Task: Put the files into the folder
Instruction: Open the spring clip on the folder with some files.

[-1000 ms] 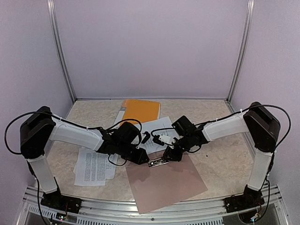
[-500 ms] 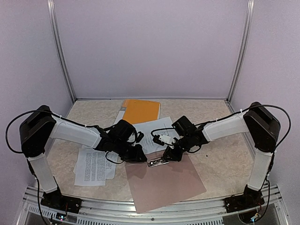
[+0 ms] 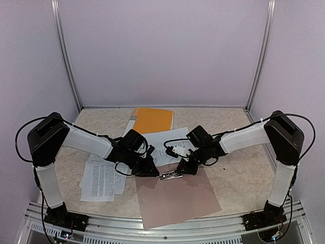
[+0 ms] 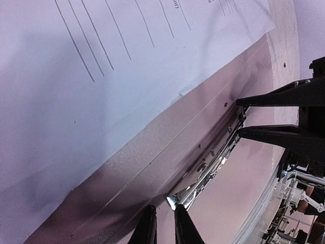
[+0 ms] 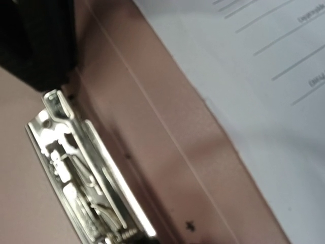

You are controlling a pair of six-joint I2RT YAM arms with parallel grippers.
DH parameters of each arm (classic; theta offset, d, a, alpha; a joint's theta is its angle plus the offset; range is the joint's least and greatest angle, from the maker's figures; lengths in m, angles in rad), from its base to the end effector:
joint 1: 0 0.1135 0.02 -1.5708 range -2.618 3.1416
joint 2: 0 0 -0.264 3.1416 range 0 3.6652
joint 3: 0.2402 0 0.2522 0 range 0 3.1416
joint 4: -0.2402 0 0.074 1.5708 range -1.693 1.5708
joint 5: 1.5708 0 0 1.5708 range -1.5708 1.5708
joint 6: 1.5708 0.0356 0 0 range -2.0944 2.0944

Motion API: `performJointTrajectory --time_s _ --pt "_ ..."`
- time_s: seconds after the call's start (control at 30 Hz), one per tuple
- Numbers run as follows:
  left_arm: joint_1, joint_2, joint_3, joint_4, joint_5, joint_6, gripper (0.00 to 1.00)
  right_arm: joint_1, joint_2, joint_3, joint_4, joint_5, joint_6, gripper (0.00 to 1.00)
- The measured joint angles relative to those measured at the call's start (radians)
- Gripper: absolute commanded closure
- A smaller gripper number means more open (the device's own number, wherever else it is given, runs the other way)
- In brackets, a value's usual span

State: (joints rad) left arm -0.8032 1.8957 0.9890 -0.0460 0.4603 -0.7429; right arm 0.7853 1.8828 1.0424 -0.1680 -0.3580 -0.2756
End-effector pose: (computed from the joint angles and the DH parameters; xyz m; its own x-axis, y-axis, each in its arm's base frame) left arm 0.2413 -0.2728 0.1215 -0.9738 0.1364 -0.1819 0.2237 0.7185 -0.6586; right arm 0.2503 0.2679 0.1315 -0.3595 -0.7199 -0.5938 -0.9272 0.3475 0.1401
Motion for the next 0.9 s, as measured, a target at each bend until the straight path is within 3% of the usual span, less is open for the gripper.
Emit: performJointTrajectory --time_s 0.63,0.9 --pt "0.019 0.028 -0.002 0.082 0.099 -0.079 0.88 0.001 -0.003 0.000 -0.004 0.011 -0.019 0.92" --pt "0.023 0.032 -0.002 0.079 0.097 -0.083 0.96 0.001 -0.003 0.003 -0.008 0.010 -0.019 0.93"
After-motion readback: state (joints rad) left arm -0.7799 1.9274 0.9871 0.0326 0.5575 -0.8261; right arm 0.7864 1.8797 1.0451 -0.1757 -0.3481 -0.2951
